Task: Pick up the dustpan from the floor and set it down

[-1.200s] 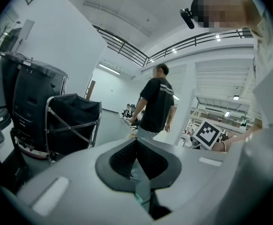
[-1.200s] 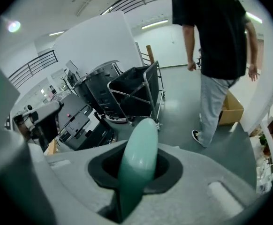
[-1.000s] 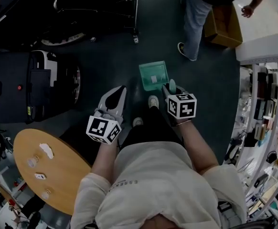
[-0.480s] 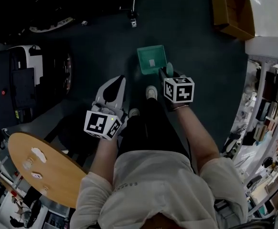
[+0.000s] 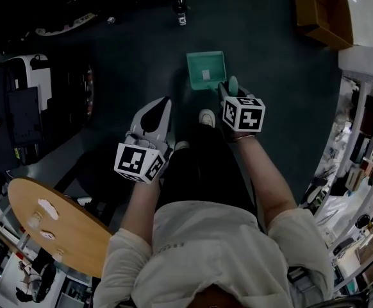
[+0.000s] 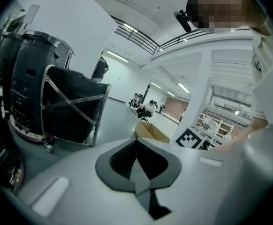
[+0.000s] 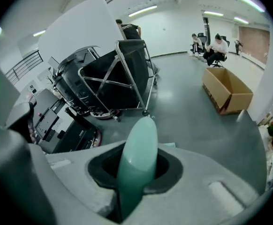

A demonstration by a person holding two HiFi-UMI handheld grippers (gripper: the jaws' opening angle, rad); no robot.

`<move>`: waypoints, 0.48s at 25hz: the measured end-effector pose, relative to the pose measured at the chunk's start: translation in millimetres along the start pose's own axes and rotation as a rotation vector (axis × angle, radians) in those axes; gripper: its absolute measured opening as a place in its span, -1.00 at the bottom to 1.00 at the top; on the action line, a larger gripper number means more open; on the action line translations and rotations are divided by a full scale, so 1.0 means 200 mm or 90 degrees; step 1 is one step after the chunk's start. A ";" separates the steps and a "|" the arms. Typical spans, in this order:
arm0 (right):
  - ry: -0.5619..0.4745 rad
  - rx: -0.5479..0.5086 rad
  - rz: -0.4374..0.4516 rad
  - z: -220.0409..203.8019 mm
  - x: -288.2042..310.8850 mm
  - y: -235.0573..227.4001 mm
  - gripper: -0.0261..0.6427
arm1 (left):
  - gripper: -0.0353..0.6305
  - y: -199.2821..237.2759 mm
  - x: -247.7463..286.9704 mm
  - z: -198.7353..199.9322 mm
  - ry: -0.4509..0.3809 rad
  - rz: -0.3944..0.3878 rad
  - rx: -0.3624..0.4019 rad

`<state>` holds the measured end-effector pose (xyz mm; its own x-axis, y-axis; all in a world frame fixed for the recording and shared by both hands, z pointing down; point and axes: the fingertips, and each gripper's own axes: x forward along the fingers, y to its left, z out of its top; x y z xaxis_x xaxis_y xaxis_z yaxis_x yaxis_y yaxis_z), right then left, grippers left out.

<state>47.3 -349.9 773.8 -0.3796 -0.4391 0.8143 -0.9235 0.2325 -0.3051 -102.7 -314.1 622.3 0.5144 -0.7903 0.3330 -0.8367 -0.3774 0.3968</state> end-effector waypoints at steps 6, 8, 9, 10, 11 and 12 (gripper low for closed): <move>0.025 -0.089 -0.075 -0.03 -0.03 -0.06 -0.07 | -0.84 -0.04 -0.08 0.06 0.007 0.006 0.000; 0.002 -0.091 -0.076 0.00 -0.12 -0.05 -0.03 | -0.84 -0.08 -0.12 0.09 0.007 0.001 0.010; -0.020 -0.084 -0.067 0.03 -0.18 -0.03 -0.01 | -0.84 -0.10 -0.13 0.11 0.005 -0.002 0.018; -0.047 -0.075 -0.056 0.07 -0.25 -0.01 -0.01 | -0.84 -0.12 -0.14 0.13 0.004 -0.007 0.025; -0.077 -0.066 -0.044 0.11 -0.34 0.02 -0.01 | -0.84 -0.14 -0.16 0.16 0.002 -0.012 0.030; -0.106 -0.058 -0.033 0.15 -0.42 0.05 -0.01 | -0.84 -0.17 -0.17 0.19 0.000 -0.018 0.033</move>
<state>68.7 -336.8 686.9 -0.3429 -0.5880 0.7326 -0.9359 0.2808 -0.2127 -98.5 -292.6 565.0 0.5377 -0.7792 0.3221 -0.8306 -0.4240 0.3609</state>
